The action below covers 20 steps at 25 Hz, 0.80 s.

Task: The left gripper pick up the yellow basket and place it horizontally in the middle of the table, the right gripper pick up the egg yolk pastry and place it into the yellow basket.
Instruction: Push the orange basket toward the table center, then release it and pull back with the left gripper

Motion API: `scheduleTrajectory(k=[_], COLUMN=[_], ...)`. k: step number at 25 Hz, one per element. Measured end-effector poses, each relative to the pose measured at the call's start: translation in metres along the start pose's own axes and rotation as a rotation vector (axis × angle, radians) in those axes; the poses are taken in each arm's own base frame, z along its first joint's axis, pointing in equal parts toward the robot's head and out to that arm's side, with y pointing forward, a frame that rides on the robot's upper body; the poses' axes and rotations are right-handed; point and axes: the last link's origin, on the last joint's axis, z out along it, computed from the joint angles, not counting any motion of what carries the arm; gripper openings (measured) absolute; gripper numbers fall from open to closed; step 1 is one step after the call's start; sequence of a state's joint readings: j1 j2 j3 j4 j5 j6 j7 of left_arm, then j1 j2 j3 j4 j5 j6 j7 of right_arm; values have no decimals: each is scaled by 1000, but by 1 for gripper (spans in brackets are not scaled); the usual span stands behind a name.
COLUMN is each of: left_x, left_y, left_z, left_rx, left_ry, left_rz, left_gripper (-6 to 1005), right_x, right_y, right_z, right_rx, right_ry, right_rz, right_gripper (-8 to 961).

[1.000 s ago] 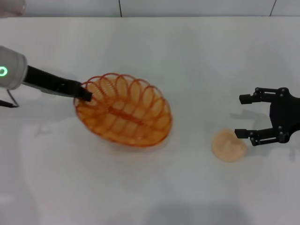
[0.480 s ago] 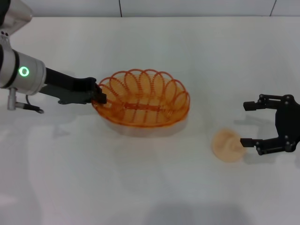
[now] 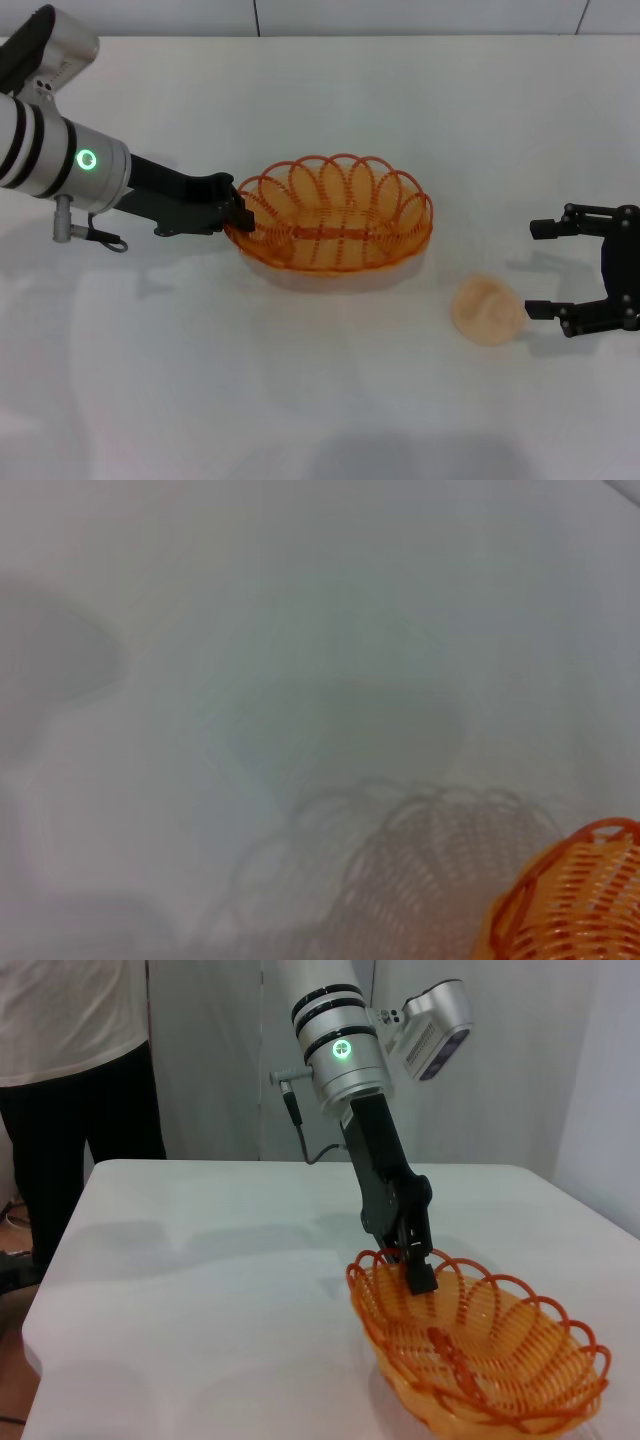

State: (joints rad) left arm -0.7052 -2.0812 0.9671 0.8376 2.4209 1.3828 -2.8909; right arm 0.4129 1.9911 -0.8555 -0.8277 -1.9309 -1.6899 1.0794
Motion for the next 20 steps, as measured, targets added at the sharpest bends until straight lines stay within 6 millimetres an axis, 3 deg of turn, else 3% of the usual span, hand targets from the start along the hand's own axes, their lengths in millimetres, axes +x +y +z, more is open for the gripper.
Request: scheduleTrajectory(k=[15,20], left_x=[-3,3], left_y=[2,-1], left_z=[4,-6], left_rx=[8,21], left_ry=[-19,2], left_rz=[5,15], left_gripper=[265,409], right_x=[-1,-1], right_y=[0,-1], right_z=[-2,-5], right_rx=[2,9], right_ry=[3,-1], right_rz=[-23,-21], right_gripper=[739,735])
